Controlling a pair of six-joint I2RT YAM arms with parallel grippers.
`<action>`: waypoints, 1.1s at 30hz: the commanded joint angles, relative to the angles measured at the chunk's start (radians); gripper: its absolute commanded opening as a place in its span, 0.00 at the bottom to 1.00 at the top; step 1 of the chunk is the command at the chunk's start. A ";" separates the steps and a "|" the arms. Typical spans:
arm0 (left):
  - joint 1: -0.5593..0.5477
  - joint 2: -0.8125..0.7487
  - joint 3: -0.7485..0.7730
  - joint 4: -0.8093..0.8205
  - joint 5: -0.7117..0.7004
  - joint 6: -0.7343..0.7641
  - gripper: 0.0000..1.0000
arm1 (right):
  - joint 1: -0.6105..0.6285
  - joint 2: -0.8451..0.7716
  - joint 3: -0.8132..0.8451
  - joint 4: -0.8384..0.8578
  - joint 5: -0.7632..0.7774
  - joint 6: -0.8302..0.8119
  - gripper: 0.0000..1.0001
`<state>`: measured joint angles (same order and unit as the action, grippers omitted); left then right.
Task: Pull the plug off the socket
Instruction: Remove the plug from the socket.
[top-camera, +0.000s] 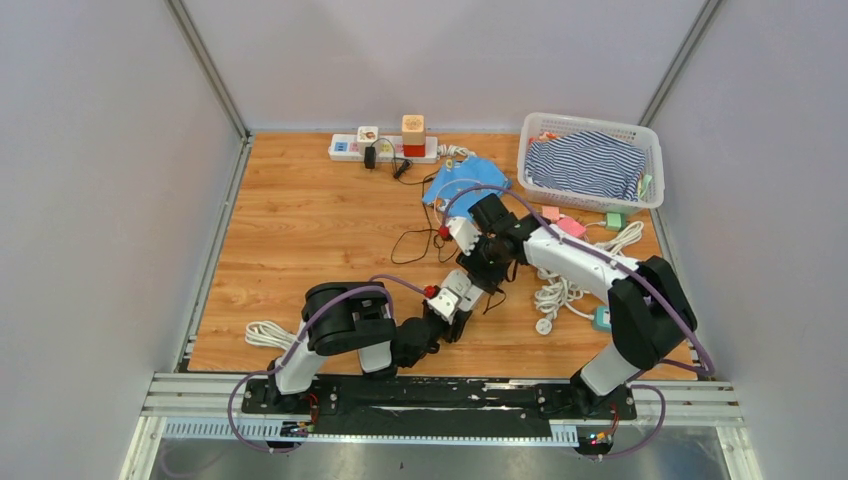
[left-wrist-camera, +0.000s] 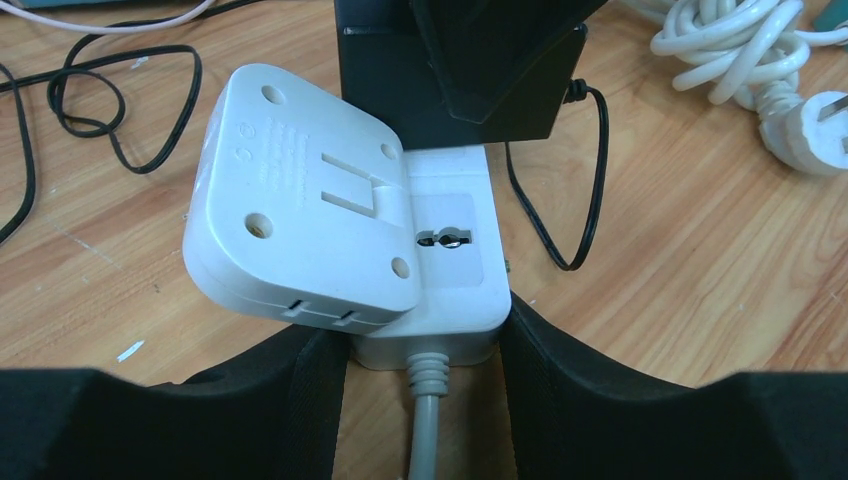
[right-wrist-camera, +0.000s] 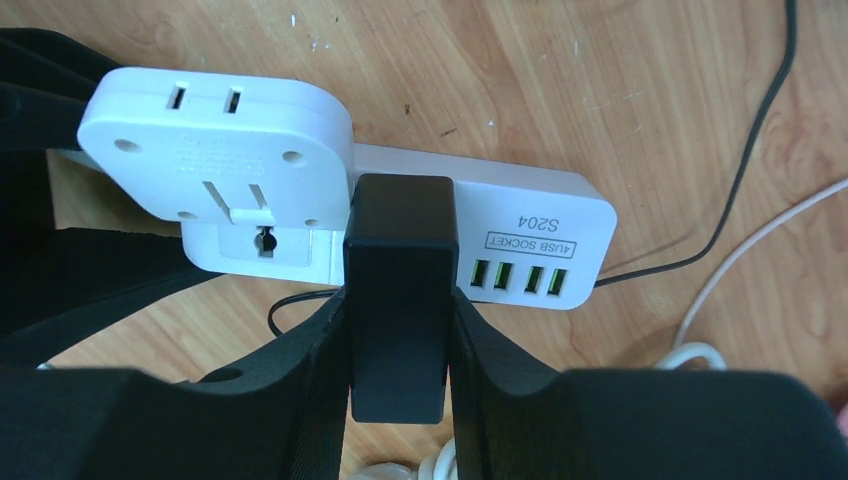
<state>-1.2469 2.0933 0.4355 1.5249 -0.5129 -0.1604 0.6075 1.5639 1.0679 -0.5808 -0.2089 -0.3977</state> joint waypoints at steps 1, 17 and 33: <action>0.004 0.024 -0.030 -0.001 -0.062 0.002 0.00 | 0.078 -0.023 -0.024 0.058 0.348 -0.025 0.00; 0.004 0.024 -0.032 0.000 -0.062 0.002 0.00 | -0.054 -0.048 0.032 -0.123 -0.242 -0.082 0.00; 0.004 0.024 -0.030 -0.001 -0.059 0.003 0.00 | -0.075 -0.045 -0.007 0.030 0.270 0.021 0.00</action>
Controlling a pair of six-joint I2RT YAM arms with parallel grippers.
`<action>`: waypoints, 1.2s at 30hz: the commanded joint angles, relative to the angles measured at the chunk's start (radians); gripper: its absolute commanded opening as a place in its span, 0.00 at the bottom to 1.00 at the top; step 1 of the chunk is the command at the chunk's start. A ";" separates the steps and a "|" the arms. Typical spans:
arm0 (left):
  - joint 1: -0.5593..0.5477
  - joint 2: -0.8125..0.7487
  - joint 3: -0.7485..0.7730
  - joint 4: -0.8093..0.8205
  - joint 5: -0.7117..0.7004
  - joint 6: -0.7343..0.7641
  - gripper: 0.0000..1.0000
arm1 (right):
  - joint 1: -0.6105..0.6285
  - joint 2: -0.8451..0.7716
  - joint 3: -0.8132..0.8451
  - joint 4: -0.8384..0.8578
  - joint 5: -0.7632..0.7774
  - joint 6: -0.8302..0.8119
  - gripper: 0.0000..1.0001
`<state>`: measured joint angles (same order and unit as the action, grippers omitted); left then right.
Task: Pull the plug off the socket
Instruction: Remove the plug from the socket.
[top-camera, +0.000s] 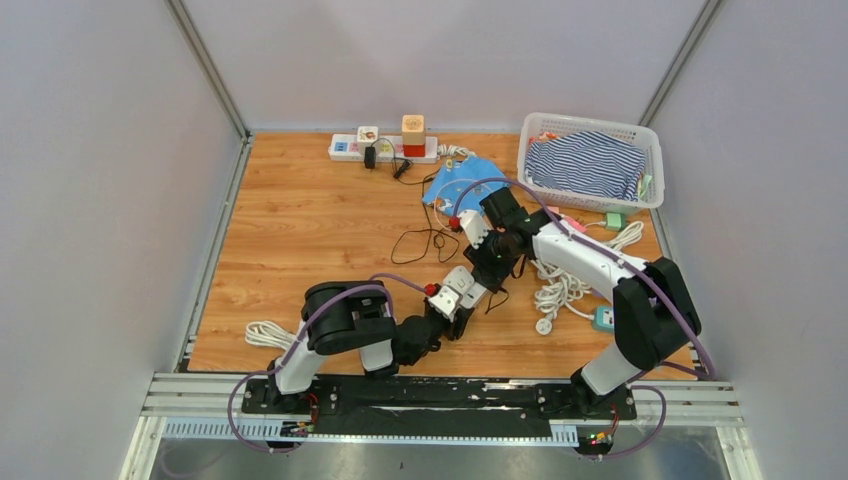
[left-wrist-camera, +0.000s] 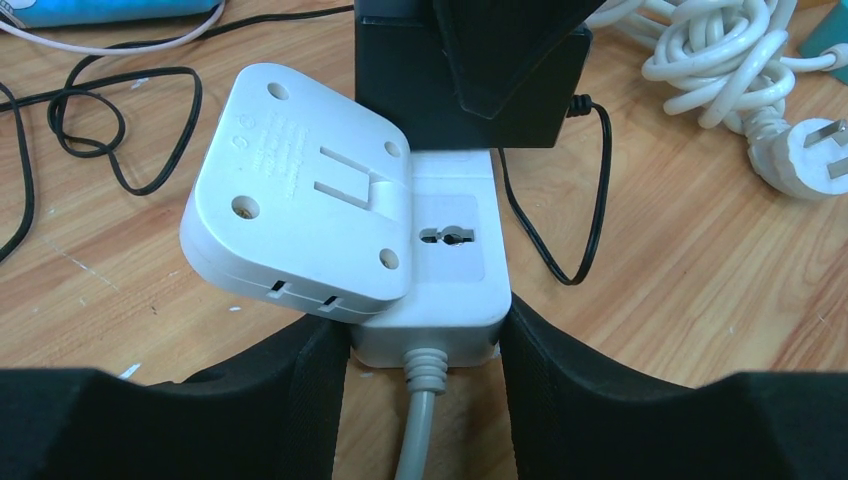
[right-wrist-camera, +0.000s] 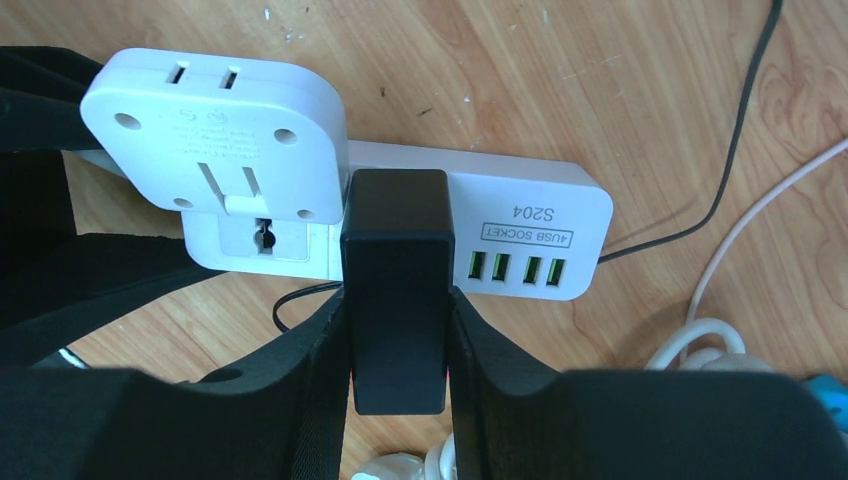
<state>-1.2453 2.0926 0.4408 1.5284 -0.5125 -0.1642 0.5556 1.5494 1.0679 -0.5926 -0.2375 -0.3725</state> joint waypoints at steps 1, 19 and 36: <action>0.003 0.024 -0.036 -0.005 -0.059 0.007 0.00 | -0.018 -0.031 -0.009 0.042 0.296 -0.007 0.00; 0.003 0.023 -0.037 -0.004 -0.061 0.006 0.00 | 0.039 -0.034 -0.006 -0.008 0.096 -0.070 0.00; 0.003 0.023 -0.037 -0.005 -0.060 0.008 0.00 | 0.030 -0.042 0.017 -0.104 -0.256 -0.120 0.00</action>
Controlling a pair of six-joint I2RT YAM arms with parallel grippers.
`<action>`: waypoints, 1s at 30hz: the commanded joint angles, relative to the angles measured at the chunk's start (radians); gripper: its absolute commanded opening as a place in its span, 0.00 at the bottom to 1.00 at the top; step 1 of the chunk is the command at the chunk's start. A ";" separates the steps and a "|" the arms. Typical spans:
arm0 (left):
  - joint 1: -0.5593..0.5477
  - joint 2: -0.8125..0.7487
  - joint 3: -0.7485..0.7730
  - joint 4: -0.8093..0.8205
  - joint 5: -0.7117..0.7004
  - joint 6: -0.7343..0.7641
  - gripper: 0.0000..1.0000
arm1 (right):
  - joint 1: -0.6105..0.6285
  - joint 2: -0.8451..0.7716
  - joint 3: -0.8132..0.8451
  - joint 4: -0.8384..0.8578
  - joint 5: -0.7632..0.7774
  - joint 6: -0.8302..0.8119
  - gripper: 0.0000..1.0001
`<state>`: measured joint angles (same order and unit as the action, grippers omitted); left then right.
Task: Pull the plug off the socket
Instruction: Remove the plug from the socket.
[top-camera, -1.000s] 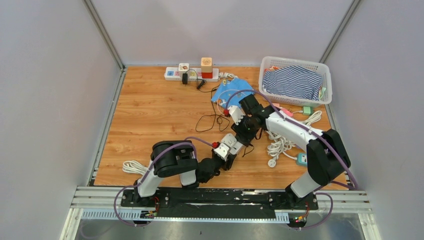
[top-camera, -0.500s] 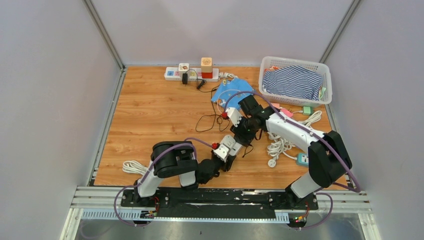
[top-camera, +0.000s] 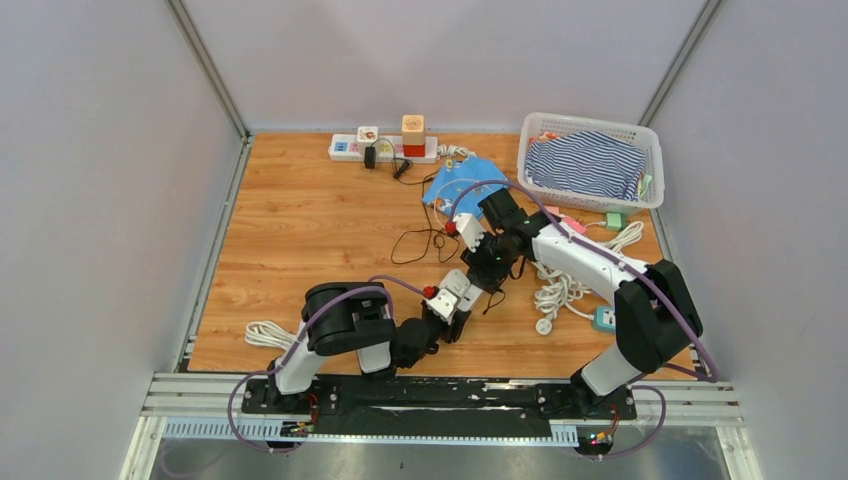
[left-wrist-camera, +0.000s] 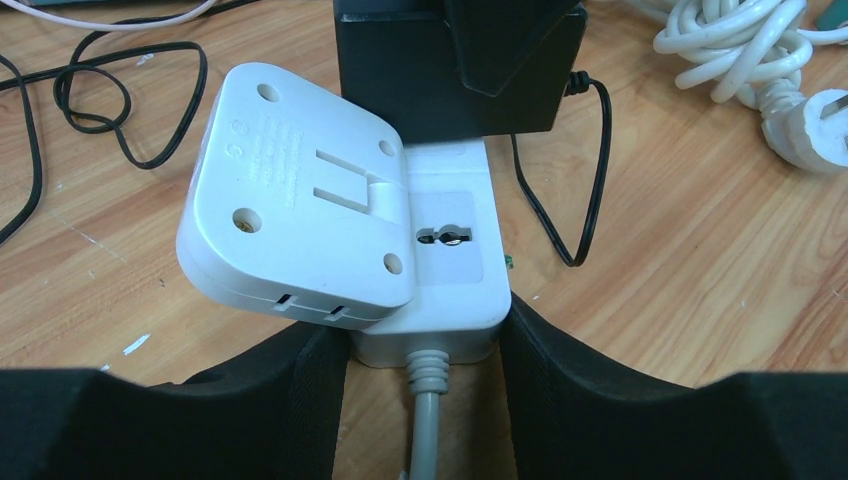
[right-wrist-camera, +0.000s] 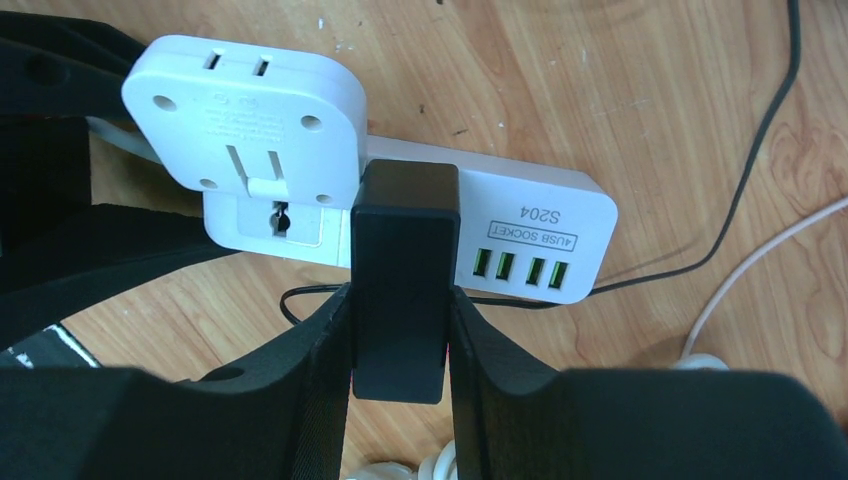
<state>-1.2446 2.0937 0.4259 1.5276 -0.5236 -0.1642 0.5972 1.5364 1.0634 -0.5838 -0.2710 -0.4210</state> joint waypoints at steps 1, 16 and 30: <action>0.002 0.022 -0.022 -0.004 -0.049 0.008 0.00 | -0.012 -0.031 0.021 -0.114 -0.227 -0.071 0.00; 0.002 0.022 -0.020 -0.003 -0.047 0.008 0.00 | -0.060 -0.021 0.002 -0.034 0.015 -0.002 0.00; 0.002 0.020 -0.024 -0.004 -0.049 0.009 0.00 | -0.024 -0.018 -0.013 0.043 0.234 0.033 0.00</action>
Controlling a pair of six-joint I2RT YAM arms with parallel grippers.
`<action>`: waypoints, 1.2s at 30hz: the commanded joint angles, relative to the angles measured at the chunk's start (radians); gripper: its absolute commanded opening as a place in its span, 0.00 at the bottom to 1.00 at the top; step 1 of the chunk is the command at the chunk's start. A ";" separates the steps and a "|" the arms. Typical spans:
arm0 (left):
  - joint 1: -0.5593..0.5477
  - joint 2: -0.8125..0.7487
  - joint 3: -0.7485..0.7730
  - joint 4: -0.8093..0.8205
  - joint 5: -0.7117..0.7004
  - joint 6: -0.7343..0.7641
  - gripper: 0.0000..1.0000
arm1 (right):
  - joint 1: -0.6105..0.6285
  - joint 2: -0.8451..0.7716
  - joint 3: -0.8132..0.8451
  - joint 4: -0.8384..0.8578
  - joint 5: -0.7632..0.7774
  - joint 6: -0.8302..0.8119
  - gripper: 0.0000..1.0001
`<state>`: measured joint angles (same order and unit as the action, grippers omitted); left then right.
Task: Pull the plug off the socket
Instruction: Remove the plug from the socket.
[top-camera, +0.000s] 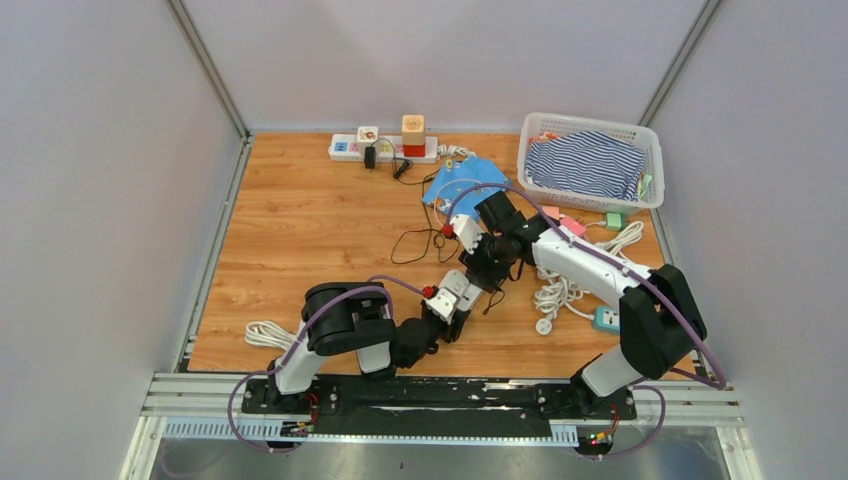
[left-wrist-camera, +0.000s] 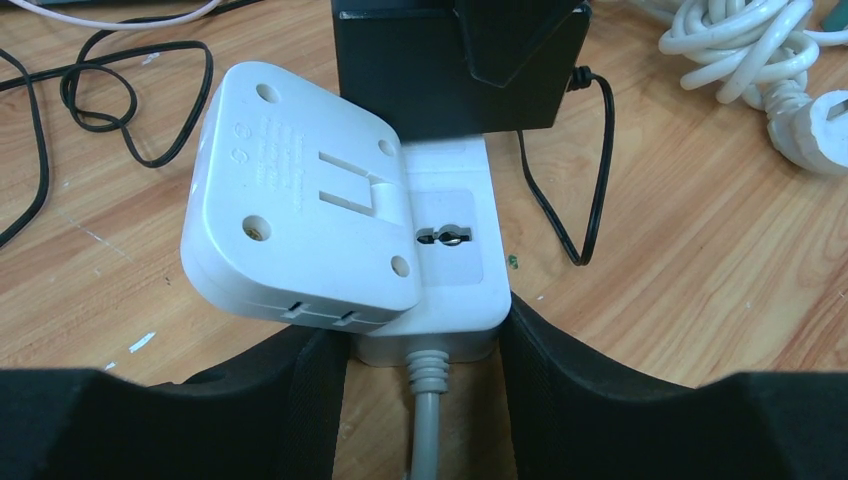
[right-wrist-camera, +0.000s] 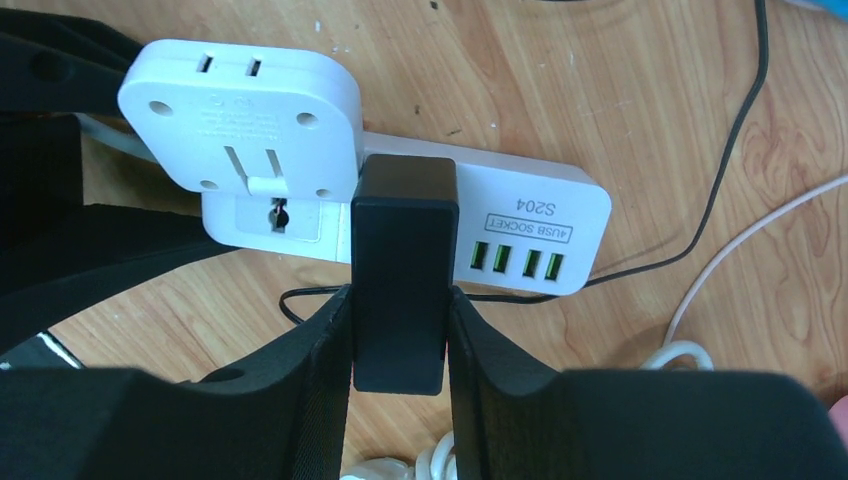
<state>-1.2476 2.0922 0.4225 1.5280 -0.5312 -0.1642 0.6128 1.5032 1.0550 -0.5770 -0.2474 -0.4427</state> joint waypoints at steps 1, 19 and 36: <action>0.005 0.022 -0.019 -0.005 -0.042 0.009 0.00 | -0.058 0.017 -0.003 0.043 0.240 0.070 0.00; 0.005 0.019 -0.024 -0.003 -0.038 0.006 0.00 | -0.039 -0.071 -0.009 -0.056 -0.265 -0.066 0.00; 0.005 0.022 -0.021 -0.003 -0.035 0.008 0.00 | -0.047 -0.086 -0.025 -0.047 -0.229 -0.069 0.00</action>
<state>-1.2457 2.0899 0.4294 1.5276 -0.5179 -0.1646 0.5407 1.4425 1.0176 -0.5510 -0.3145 -0.4171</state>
